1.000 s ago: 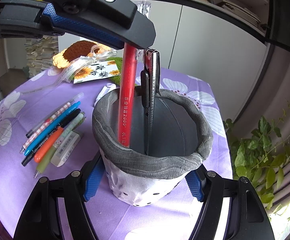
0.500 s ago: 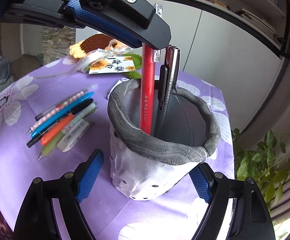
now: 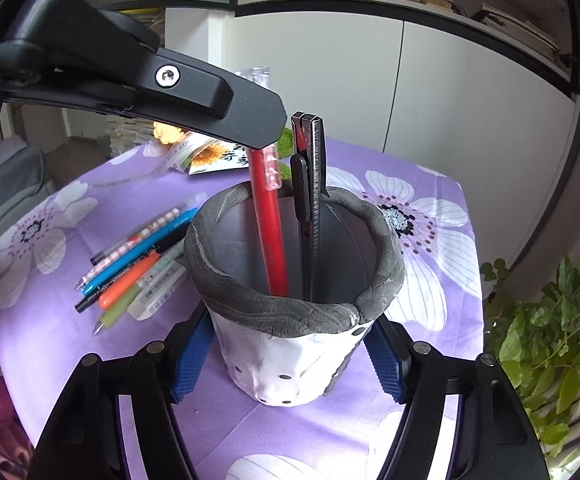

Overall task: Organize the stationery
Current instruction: 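Insert the red pen into the pen cup and open the left tool, then grasp the clear white pen with the left tool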

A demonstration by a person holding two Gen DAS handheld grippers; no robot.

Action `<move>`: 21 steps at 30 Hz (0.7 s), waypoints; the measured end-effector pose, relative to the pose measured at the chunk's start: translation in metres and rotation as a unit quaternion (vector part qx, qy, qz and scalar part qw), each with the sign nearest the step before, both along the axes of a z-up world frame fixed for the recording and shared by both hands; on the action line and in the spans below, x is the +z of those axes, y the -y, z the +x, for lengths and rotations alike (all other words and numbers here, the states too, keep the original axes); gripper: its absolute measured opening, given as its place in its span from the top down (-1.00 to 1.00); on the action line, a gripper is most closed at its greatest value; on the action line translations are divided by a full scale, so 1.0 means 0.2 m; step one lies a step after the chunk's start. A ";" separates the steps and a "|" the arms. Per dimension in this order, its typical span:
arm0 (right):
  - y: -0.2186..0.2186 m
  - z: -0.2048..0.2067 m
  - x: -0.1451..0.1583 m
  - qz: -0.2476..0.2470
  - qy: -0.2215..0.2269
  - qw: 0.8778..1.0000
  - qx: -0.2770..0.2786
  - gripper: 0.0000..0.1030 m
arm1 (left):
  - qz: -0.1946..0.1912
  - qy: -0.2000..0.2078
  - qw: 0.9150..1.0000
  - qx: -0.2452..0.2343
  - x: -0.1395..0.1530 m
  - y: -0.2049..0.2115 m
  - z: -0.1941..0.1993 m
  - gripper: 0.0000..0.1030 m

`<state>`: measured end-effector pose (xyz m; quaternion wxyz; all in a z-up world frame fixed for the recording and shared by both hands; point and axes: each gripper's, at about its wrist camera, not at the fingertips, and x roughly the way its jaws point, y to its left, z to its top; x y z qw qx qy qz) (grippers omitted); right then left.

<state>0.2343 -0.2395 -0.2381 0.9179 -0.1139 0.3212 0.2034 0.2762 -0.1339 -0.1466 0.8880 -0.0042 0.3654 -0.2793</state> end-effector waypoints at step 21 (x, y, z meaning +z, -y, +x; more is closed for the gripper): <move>-0.04 -0.02 0.00 -0.028 0.016 0.999 0.003 -0.40 | 0.019 0.022 0.991 0.127 0.02 -0.46 0.00 -0.29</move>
